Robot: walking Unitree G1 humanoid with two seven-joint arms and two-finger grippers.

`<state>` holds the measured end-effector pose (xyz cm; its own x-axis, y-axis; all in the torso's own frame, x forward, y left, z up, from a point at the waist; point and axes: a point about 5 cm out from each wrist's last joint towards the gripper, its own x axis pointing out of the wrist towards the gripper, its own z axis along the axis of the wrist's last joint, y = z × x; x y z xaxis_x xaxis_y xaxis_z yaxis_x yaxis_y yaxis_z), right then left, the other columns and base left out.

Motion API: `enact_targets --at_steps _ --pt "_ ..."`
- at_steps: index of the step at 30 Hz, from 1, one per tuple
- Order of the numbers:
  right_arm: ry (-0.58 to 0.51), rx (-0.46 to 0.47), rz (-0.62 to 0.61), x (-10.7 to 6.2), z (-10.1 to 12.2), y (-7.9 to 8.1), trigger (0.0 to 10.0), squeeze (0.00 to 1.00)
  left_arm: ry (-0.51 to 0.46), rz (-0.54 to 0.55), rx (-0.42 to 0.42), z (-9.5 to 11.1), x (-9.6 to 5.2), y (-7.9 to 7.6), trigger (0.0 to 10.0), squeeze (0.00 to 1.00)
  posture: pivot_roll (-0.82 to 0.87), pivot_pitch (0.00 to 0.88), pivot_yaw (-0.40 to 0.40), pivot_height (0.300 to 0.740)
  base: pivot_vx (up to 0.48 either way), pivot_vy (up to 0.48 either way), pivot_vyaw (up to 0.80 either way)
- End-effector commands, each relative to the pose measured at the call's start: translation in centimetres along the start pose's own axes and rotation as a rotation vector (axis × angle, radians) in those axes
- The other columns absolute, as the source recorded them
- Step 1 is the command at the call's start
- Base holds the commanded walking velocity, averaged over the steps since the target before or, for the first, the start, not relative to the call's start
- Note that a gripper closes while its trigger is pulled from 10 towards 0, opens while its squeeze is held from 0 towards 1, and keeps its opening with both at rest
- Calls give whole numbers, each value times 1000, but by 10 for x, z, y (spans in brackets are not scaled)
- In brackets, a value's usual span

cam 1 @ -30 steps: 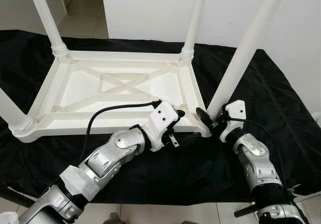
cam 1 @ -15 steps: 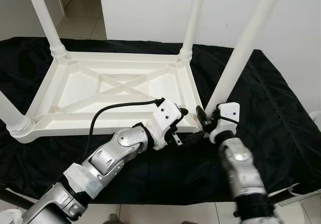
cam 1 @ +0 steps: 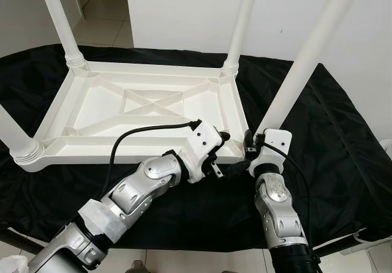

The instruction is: Building children table

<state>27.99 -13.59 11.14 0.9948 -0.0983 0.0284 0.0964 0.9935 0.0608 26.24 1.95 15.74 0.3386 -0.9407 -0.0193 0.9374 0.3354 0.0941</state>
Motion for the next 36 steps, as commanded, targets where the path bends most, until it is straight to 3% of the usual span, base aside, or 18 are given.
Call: enact_targets --at_steps 1,10,11,13,14,15,17,19,21,22,24,34,35,36 --pt "41 47 15 -5 -7 4 10000 1000 9 -250 14 -2 -2 -13 10000 0 7 0 -54 740 0 0 0" --pt "6 36 56 -10 0 -1 10000 1000 12 -253 16 -2 -3 -13 10000 0 11 0 -57 740 0 0 0" --pt "-7 8 100 -13 2 -7 10000 302 13 -253 16 -2 -3 -14 10000 0 15 0 -60 740 0 0 0" --pt "-7 8 100 -13 2 -7 10000 302 13 -253 16 -2 -3 -14 10000 0 15 0 -60 740 0 0 0" --pt "-21 -19 169 -16 3 -15 10000 0 14 -251 17 -3 -4 -14 10000 0 16 0 -64 740 0 0 0" --pt "-21 -19 169 -16 3 -15 10000 0 14 -251 17 -3 -4 -14 10000 0 16 0 -64 740 0 0 0" --pt "-44 -96 293 -15 7 -29 10000 0 14 -249 16 -3 -4 -14 10000 0 20 0 -67 740 0 0 0" --pt "-44 -96 293 -15 7 -29 10000 0 14 -249 16 -3 -4 -14 10000 0 20 0 -67 740 0 0 0" --pt "-52 -131 377 -9 9 -35 10000 0 14 -248 16 -3 -4 -14 10000 0 22 0 -63 740 0 0 0" --pt "-52 -131 377 -9 9 -35 10000 0 14 -248 16 -3 -4 -14 10000 0 22 0 -63 740 0 0 0" --pt "-50 -172 490 3 11 -35 10000 0 17 -251 17 -3 -5 -14 10000 0 27 0 -64 740 0 0 0" --pt "-18 -208 639 20 9 -25 10000 0 18 -254 17 -3 -5 -15 10000 0 40 0 -70 740 0 0 0" --pt "0 -207 664 24 6 -23 2588 0 18 -251 17 -3 -4 -15 10000 0 46 0 -73 740 0 0 0" --pt "0 -207 664 24 6 -23 2588 0 18 -251 17 -3 -4 -15 10000 0 46 0 -73 740 0 0 0"
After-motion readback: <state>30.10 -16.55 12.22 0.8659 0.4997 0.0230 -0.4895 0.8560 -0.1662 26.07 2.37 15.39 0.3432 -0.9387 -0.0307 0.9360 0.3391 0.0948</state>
